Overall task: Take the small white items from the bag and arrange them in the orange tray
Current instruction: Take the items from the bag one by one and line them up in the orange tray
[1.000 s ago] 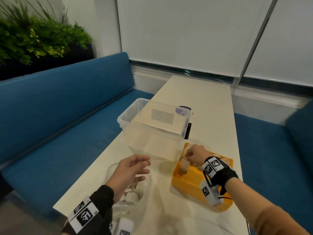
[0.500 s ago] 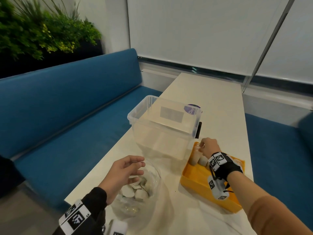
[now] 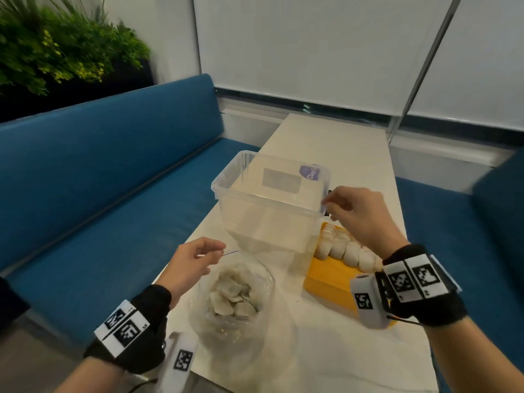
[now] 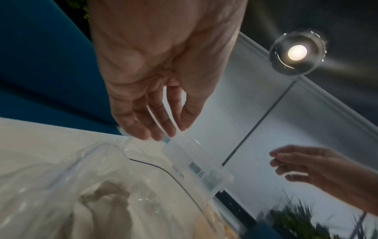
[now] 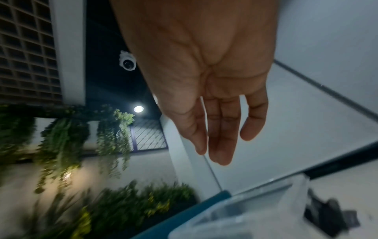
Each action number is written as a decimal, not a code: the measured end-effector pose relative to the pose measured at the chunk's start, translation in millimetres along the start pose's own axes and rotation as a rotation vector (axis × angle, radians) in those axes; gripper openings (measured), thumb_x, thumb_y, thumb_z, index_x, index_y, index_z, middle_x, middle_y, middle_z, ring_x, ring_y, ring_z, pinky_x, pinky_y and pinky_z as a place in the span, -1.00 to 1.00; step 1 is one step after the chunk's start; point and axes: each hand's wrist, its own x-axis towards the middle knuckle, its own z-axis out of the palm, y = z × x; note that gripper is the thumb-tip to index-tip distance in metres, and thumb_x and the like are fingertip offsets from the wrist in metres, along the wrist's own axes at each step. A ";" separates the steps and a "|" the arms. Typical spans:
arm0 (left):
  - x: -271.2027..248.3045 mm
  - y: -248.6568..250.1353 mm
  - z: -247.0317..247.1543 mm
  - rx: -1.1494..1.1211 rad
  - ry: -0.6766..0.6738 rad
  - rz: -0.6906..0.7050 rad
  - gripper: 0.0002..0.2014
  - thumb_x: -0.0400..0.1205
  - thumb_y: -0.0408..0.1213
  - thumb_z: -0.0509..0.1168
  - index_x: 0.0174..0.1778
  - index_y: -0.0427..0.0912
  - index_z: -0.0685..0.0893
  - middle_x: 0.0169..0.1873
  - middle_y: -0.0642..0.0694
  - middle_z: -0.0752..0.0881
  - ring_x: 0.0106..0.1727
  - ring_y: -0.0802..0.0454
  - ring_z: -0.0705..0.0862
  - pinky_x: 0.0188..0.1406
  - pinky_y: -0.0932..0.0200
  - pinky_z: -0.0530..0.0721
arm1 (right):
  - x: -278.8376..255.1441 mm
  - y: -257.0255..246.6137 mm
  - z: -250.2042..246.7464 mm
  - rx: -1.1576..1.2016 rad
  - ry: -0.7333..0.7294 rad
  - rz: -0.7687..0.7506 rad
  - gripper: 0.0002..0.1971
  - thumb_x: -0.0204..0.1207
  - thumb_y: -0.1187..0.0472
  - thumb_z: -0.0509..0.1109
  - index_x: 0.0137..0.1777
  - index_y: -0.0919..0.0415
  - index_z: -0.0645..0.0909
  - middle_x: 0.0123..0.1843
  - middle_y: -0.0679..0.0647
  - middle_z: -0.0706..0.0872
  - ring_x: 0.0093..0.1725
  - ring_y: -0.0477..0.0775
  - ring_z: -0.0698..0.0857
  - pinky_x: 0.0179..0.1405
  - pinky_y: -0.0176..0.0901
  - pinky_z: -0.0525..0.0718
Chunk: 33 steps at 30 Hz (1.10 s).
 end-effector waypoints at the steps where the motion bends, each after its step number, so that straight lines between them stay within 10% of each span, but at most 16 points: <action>1: 3.1 -3.9 -0.2 0.083 0.006 0.033 -0.86 0.65 -0.33 0.34 -0.03 -0.02 0.77 0.00 0.03 0.78 0.03 0.07 0.74 -0.02 0.25 0.64 | -7.7 -9.2 13.9 -0.005 -0.066 -0.027 -0.87 0.55 0.31 0.35 -0.04 0.19 0.74 -0.19 -0.06 0.74 -0.24 -0.12 0.68 -0.22 -0.56 0.53; 4: 10.4 -16.4 1.6 0.398 0.026 0.140 -0.81 0.61 -0.37 0.34 -0.16 0.04 0.76 -0.05 0.02 0.71 -0.07 0.08 0.66 -0.18 0.40 0.50 | -26.2 -25.7 69.5 -0.053 -0.292 -0.101 -0.85 0.54 0.26 0.33 -0.01 0.15 0.74 -0.08 0.03 0.77 -0.13 -0.02 0.68 -0.16 -0.37 0.50; 8: 13.3 -36.7 1.6 0.849 0.111 0.248 -0.88 0.58 -0.24 0.39 -0.13 0.12 0.78 0.14 0.00 0.46 0.22 -0.01 0.43 0.16 0.19 0.42 | -48.9 -39.7 141.3 -0.188 -0.449 -0.048 -0.79 0.58 0.13 0.27 0.13 0.05 0.68 0.21 0.10 0.58 0.24 0.16 0.56 0.21 -0.02 0.50; 13: 8.6 -63.3 -6.6 0.858 -0.014 -0.057 -0.66 0.52 0.03 0.43 0.22 0.21 0.63 0.48 -0.08 0.10 0.37 -0.20 0.34 0.28 -0.05 0.48 | -73.6 -42.4 186.2 -0.321 -0.412 0.327 -0.73 0.56 0.04 0.31 0.24 -0.08 0.63 0.62 0.16 0.04 0.53 0.38 0.17 0.43 0.27 0.30; 18: 5.9 -76.4 -13.2 0.526 -0.296 -0.227 -0.22 0.52 -0.25 0.41 0.61 0.22 0.20 0.39 -0.29 0.43 0.18 -0.23 0.57 0.13 0.08 0.62 | -88.4 -26.2 200.5 -0.034 -0.578 0.521 -0.34 0.51 0.12 0.35 0.60 -0.07 0.22 0.53 0.24 0.35 0.44 0.28 0.43 0.38 -0.07 0.45; 24: 11.7 -74.9 -15.3 -0.001 -0.222 -0.068 -0.11 0.42 -0.70 0.26 0.59 0.16 0.33 0.38 -0.16 0.49 0.44 -0.33 0.48 0.08 0.13 0.66 | -76.2 -33.4 185.2 0.011 -0.361 0.408 -0.13 0.47 0.20 0.46 0.67 0.17 0.02 0.64 0.14 0.28 0.57 0.17 0.35 0.47 -0.15 0.32; 30: 15.0 -87.9 -18.1 0.459 -0.230 -0.059 -0.21 0.46 -0.43 0.43 0.59 0.12 0.32 0.33 -0.16 0.26 0.29 -0.15 0.44 0.35 0.09 0.52 | -81.4 -25.6 205.3 -0.084 -0.490 0.551 -0.22 0.52 0.20 0.38 0.66 0.08 0.06 0.55 0.23 0.41 0.50 0.25 0.40 0.38 -0.10 0.44; 33: 10.0 -78.4 -16.1 0.751 -0.035 0.417 -0.48 0.46 -0.38 0.46 0.35 -0.02 0.57 0.40 -0.19 0.31 0.27 -0.16 0.45 0.23 -0.01 0.54 | -81.5 -21.7 207.6 -0.055 -0.487 0.575 -0.21 0.50 0.19 0.41 0.66 0.09 0.08 0.57 0.21 0.39 0.54 0.23 0.37 0.41 -0.13 0.40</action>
